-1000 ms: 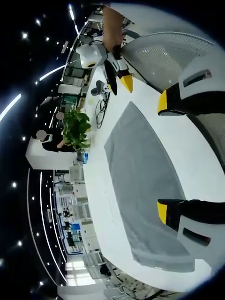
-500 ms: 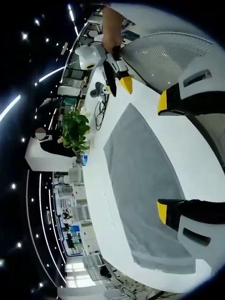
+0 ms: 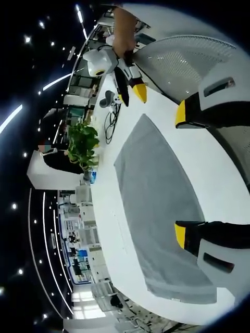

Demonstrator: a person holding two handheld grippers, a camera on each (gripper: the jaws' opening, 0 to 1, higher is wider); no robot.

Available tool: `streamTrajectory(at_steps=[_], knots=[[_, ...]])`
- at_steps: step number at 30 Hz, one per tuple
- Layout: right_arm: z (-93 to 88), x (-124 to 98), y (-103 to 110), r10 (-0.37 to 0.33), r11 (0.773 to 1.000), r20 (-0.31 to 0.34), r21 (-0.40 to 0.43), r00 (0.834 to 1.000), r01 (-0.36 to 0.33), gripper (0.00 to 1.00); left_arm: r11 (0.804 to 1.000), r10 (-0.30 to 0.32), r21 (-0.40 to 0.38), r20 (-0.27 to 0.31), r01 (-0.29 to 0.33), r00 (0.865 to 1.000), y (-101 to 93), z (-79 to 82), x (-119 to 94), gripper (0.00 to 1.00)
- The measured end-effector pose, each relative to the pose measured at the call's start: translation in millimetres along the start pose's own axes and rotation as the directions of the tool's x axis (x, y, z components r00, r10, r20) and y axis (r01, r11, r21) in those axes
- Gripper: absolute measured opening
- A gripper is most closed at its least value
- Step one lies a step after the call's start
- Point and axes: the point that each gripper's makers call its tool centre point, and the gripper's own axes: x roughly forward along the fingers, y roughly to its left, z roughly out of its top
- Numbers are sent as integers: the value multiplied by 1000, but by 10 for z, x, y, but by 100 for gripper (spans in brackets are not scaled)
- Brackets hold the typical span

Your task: Fold the towel on the table until its edges align and the towel forms a compact rectangular stack.

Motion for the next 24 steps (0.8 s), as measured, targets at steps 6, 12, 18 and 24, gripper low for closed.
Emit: streamTrajectory(at_steps=[6, 12, 18, 24], knots=[[152, -92, -88, -15, 997, 86, 74, 996, 9, 56, 1000, -15, 12, -5, 15, 1000, -61, 48, 48, 74], [188, -118, -230, -27, 997, 92, 77, 995, 20, 57, 998, -48, 51, -8, 49, 999, -137, 183, 192, 74], [290, -105, -525, -51, 997, 87, 67, 995, 45, 58, 991, -85, 109, 10, 84, 996, -199, 415, 356, 74], [520, -77, -834, -88, 995, 113, 54, 990, 82, 56, 975, -155, 165, 5, 152, 988, -372, 594, 609, 74]])
